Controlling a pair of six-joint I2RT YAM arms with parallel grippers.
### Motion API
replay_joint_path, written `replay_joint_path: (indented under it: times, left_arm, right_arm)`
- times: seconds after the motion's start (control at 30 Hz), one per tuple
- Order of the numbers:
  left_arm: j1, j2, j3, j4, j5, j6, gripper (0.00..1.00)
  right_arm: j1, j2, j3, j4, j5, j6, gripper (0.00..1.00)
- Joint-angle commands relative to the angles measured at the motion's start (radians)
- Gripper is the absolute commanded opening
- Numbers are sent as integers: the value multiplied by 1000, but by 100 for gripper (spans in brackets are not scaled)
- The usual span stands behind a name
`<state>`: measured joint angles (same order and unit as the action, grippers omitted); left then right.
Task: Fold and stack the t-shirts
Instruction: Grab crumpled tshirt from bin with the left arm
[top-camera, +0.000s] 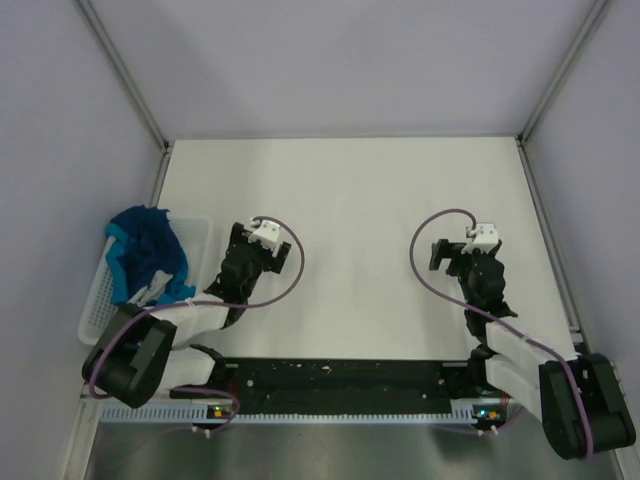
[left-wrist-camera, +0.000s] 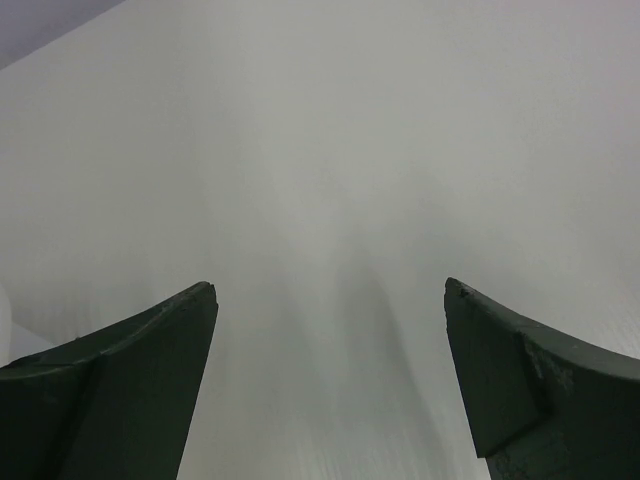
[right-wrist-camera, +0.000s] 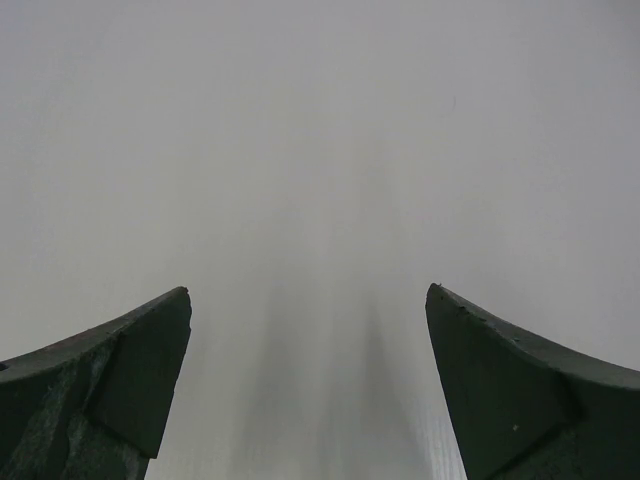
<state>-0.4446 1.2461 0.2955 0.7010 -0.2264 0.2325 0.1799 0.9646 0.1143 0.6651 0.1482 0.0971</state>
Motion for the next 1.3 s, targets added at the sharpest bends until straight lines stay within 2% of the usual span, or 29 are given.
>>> replay_joint_path:
  times: [0.0, 0.07, 0.1, 0.27, 0.37, 0.43, 0.6, 0.67, 0.8, 0.87, 0.97, 1.03, 1.1, 1.13, 1.17, 1.27]
  left_arm:
    - [6, 32, 70, -21, -13, -27, 99]
    - [4, 30, 99, -75, 79, 46, 99]
    - [4, 7, 138, -162, 116, 91, 97]
    - [7, -97, 481, -772, 165, 246, 88]
    - [35, -54, 730, -1112, -64, 268, 84]
    - [136, -21, 801, -1253, -145, 284, 78]
    - [519, 76, 806, -1262, -231, 327, 69]
    - [602, 116, 791, -1255, -223, 332, 69]
    - [714, 200, 771, -1181, -205, 338, 70]
    - [744, 252, 792, -1161, -130, 326, 70]
    - [753, 364, 847, -1160, -132, 306, 64]
    - [765, 430, 889, -1172, -154, 285, 53]
    - [771, 470, 912, -1167, -188, 275, 33]
    - [771, 475, 912, -1167, -189, 269, 12]
    - [771, 469, 909, -1164, -194, 260, 0]
    - [767, 380, 893, -1161, -194, 251, 0]
  right_arm:
    - [-7, 13, 39, 44, -1, -10, 99]
    - [-7, 20, 44, 39, -4, -11, 99]
    - [-10, 20, 45, 36, -6, -13, 99]
    - [-8, 25, 48, 37, -9, -14, 99]
    - [-7, 22, 47, 36, -7, -14, 99]
    - [-8, 23, 47, 36, -9, -14, 99]
    - [-7, 23, 45, 39, -4, -14, 99]
    - [-7, 25, 47, 37, -6, -14, 99]
    - [-8, 28, 50, 36, -7, -14, 99]
    - [-7, 28, 51, 34, -9, -16, 99]
    - [-7, 29, 51, 34, -12, -14, 99]
    - [-8, 25, 48, 36, -13, -16, 99]
    - [-7, 19, 42, 41, -16, -17, 99]
    - [-8, 16, 41, 41, -18, -16, 99]
    - [-8, 14, 41, 42, -18, -17, 99]
    - [-8, 16, 41, 42, -18, -17, 99]
